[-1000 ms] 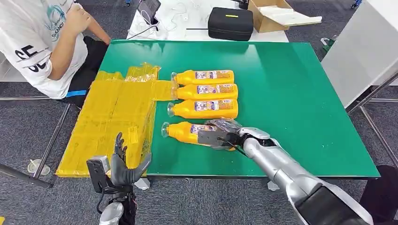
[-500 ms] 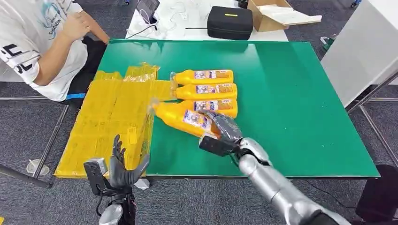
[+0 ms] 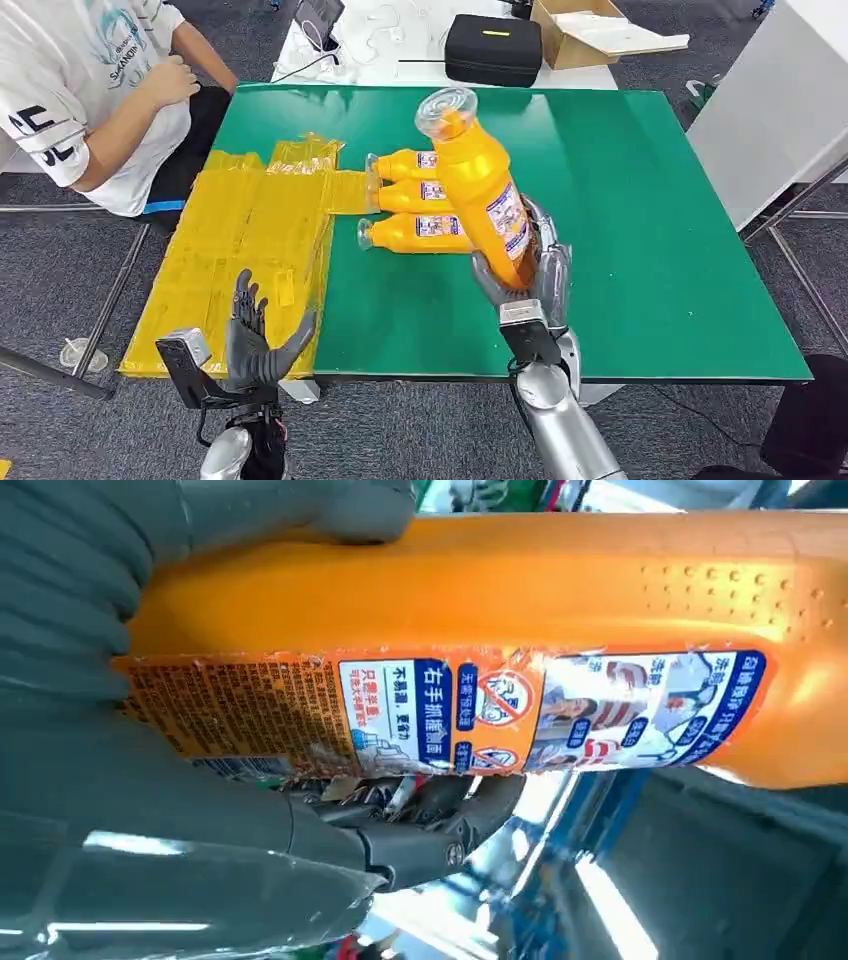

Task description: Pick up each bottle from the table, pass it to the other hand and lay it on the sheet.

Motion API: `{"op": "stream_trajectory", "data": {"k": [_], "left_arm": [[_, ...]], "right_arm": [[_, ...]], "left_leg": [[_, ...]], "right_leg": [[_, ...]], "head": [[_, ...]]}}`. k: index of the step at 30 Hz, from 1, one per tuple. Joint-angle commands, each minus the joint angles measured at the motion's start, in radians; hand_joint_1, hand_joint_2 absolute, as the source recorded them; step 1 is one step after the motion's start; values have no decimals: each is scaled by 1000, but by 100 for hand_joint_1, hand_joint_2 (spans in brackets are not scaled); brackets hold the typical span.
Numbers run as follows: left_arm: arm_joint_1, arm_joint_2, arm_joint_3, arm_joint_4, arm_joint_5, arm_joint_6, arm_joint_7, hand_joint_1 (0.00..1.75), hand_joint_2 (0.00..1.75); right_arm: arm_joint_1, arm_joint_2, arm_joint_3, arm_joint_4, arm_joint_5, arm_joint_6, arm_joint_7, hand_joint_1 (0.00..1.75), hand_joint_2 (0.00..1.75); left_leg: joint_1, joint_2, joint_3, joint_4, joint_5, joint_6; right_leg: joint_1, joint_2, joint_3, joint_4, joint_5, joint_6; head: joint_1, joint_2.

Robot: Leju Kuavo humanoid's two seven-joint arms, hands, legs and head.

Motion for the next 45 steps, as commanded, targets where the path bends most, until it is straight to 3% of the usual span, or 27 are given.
{"op": "stream_trajectory", "data": {"k": [1,2,15,17,18,20,29,33,34,35,45], "left_arm": [[-61,89,-88,-43,91,-229,69,0,175],[-70,92,-94,-34,100,-261,78,0,175],[-129,86,-138,82,119,-355,124,0,175],[-131,86,-139,89,115,-354,123,0,175],[-134,86,-141,93,113,-357,124,0,175],[-135,86,-142,98,113,-360,127,0,175],[-147,80,-146,123,133,-396,141,0,175],[-141,79,-140,126,218,-484,165,0,175],[-136,77,-137,122,229,-490,165,51,175],[-135,79,-142,125,259,-521,180,175,175],[-130,88,-152,124,235,-507,172,175,175]], "right_arm": [[10,73,-11,235,10,126,-60,175,175],[9,81,13,252,34,114,-61,175,175],[-63,147,228,476,166,66,-51,175,175],[-64,155,230,483,159,73,-53,175,175],[-68,155,239,493,169,71,-51,175,175],[-72,156,244,505,170,79,-47,175,175],[-98,184,298,623,199,96,-21,175,175],[-107,187,305,662,204,98,-8,175,175],[-108,189,303,669,201,98,-13,175,175],[-109,191,301,672,201,92,-16,175,175],[-111,192,291,662,192,89,-21,175,175]], "left_leg": [[0,4,12,-3,-3,1],[0,1,3,-1,0,0],[0,4,7,-2,-1,1],[0,2,4,-2,0,0],[0,4,11,-3,-2,1],[0,2,4,-2,0,0],[0,2,4,-2,-1,0],[0,2,7,-2,-1,1],[0,2,4,-1,-1,1],[0,2,4,-2,0,1],[0,2,6,-2,-1,1]], "right_leg": [[1,2,11,-2,-3,-3],[1,0,3,-1,0,-1],[1,3,6,-2,0,-2],[1,1,3,-1,0,-1],[1,2,10,-2,-1,-2],[1,1,3,-1,0,-1],[1,1,3,-1,0,-1],[0,1,6,-1,-1,-1],[1,1,3,-1,-1,-1],[0,0,3,-1,-1,-1],[0,0,5,-1,-1,-1]], "head": [[0,0],[0,0],[0,0],[0,0],[0,0],[0,0],[0,0],[0,0],[0,0],[0,0],[0,0]]}}
